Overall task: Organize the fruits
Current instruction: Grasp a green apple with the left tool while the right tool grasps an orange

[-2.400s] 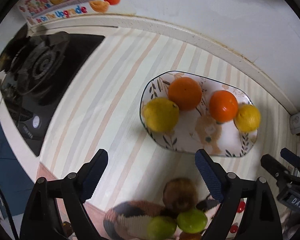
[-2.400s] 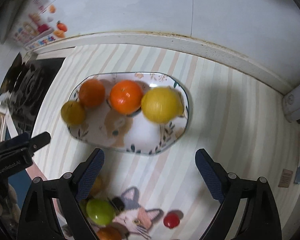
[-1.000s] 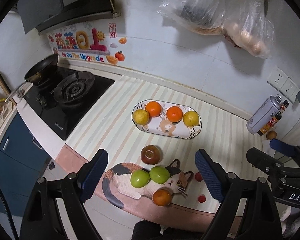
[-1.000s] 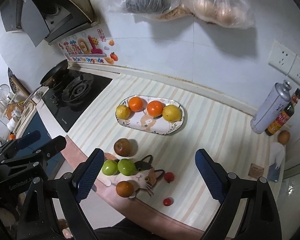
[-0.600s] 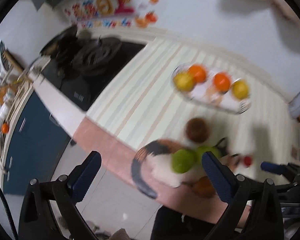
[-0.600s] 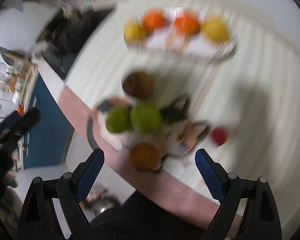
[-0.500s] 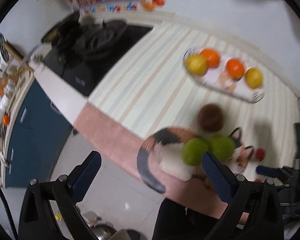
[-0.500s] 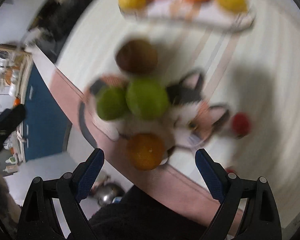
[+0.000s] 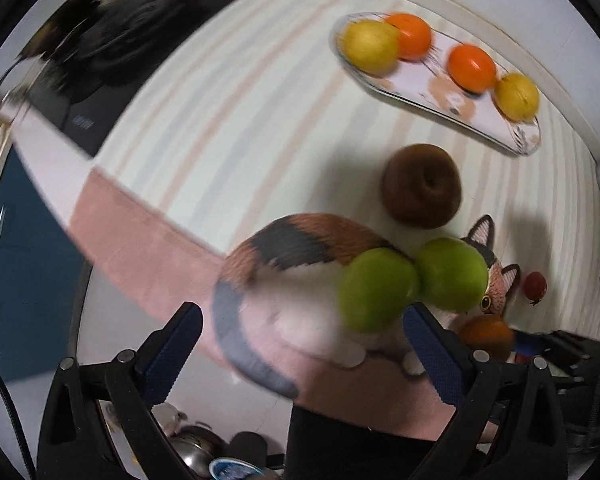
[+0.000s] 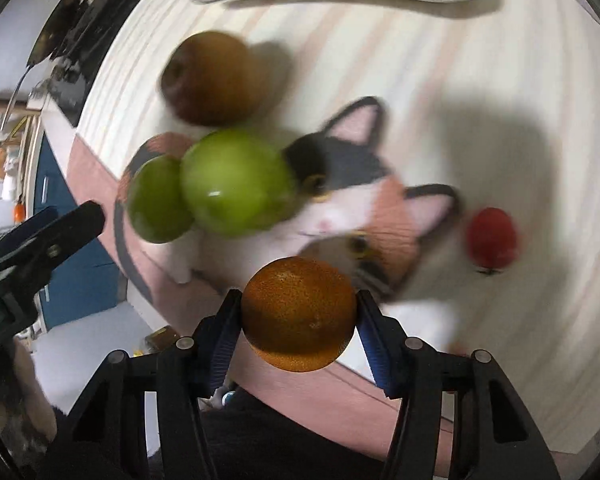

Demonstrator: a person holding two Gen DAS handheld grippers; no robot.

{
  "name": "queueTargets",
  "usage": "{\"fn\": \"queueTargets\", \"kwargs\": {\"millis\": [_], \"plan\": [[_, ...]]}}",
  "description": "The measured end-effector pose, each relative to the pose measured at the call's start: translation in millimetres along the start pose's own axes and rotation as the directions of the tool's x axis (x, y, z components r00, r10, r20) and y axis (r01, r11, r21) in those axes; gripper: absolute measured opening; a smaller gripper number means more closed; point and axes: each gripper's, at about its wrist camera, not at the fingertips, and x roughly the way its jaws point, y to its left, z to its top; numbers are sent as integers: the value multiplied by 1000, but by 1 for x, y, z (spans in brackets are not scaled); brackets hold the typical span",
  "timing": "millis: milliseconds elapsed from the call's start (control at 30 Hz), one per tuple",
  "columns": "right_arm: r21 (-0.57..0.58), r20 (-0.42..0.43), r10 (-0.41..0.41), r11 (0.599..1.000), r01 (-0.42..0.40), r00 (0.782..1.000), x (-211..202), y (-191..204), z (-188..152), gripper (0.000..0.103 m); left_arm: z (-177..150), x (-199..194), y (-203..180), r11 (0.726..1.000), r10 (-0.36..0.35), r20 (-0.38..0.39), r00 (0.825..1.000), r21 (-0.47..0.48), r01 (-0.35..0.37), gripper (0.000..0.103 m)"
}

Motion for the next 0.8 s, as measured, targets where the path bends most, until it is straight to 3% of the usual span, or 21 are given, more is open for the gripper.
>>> {"fn": "queueTargets", "kwargs": {"millis": [67, 200, 267, 367, 433, 600, 800], "plan": [[16, 0, -9, 1000, 9, 1000, -1, -8, 0, 59, 5, 10, -11, 998, -16, -19, 1000, 54, 17, 103], [39, 3, -14, 999, 14, 1000, -1, -14, 1, 59, 10, 22, -32, 984, -47, -34, 998, 168, 52, 80], [44, 5, -14, 999, 14, 1000, -3, -13, 5, 59, 10, 27, -38, 977, -51, -44, 998, 204, 59, 77], [44, 5, -13, 999, 13, 1000, -3, -11, 8, 59, 11, 25, -38, 972, -65, -19, 998, 226, 67, 73], [45, 1, -10, 999, 10, 1000, 1, -8, 9, 59, 14, 25, -36, 970, -112, -43, 993, 212, 119, 61], [44, -3, -9, 999, 10, 1000, 0, -14, 8, 59, 6, 24, -35, 962, -144, -54, 988, 226, 153, 60], [36, -1, -18, 999, 18, 1000, -2, -16, 8, 59, 1, 29, -18, 956, -233, -99, 968, 162, 246, 58]]}}
